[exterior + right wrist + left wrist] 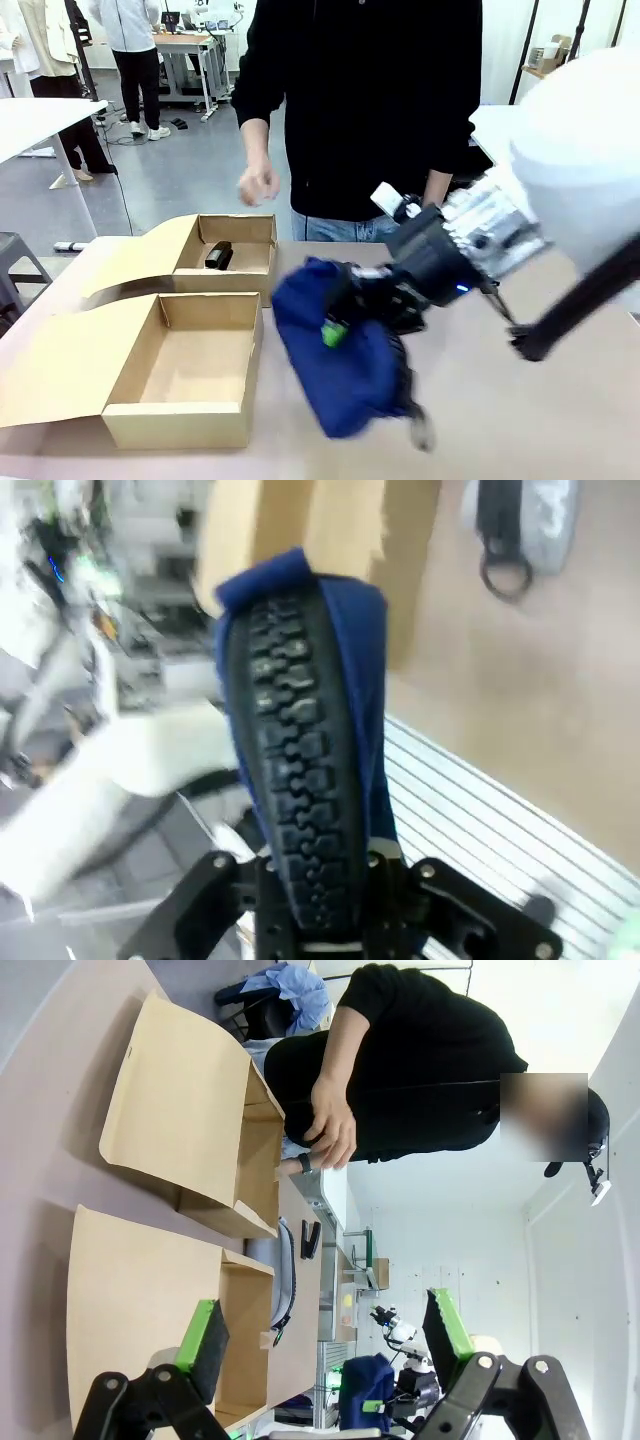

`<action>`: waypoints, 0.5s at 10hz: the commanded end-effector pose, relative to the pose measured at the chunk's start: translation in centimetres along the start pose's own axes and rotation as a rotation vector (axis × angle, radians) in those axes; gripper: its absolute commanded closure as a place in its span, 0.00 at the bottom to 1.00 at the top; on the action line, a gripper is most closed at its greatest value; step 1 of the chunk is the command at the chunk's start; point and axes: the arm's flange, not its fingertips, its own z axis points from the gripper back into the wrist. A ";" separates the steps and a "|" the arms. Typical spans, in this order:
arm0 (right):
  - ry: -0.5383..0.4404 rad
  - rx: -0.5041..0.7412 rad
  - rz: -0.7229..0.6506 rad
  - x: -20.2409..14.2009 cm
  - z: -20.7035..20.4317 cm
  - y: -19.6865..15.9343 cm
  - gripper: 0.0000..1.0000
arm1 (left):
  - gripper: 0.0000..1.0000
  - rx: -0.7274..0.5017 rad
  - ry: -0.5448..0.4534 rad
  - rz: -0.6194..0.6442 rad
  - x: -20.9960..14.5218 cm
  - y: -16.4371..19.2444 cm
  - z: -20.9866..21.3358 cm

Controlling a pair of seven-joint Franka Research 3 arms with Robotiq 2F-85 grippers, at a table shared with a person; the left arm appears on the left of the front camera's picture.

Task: Place items inside the box.
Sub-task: Pick up a Pencil pouch or Stapler and place it inside the Mailer Box closest to the robot.

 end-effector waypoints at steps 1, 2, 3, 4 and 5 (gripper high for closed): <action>-0.243 0.117 -0.210 3.7 -7.0 6.2 0.93 | 0.00 -0.029 -0.012 -0.022 0.1 0.0 -0.1; -0.263 0.105 -0.255 5.1 -9.8 8.3 0.93 | 0.00 -0.029 -0.012 -0.022 0.1 0.0 -0.1; -0.257 0.062 -0.252 6.0 -13.0 9.7 0.93 | 0.00 -0.029 -0.012 -0.022 0.1 0.0 -0.1; -0.230 0.018 -0.262 7.0 -16.3 10.8 0.93 | 0.00 -0.029 -0.012 -0.022 0.1 0.0 -0.1; -0.238 -0.005 -0.285 7.7 -18.5 11.4 0.93 | 0.00 -0.029 -0.012 -0.022 0.1 0.0 -0.1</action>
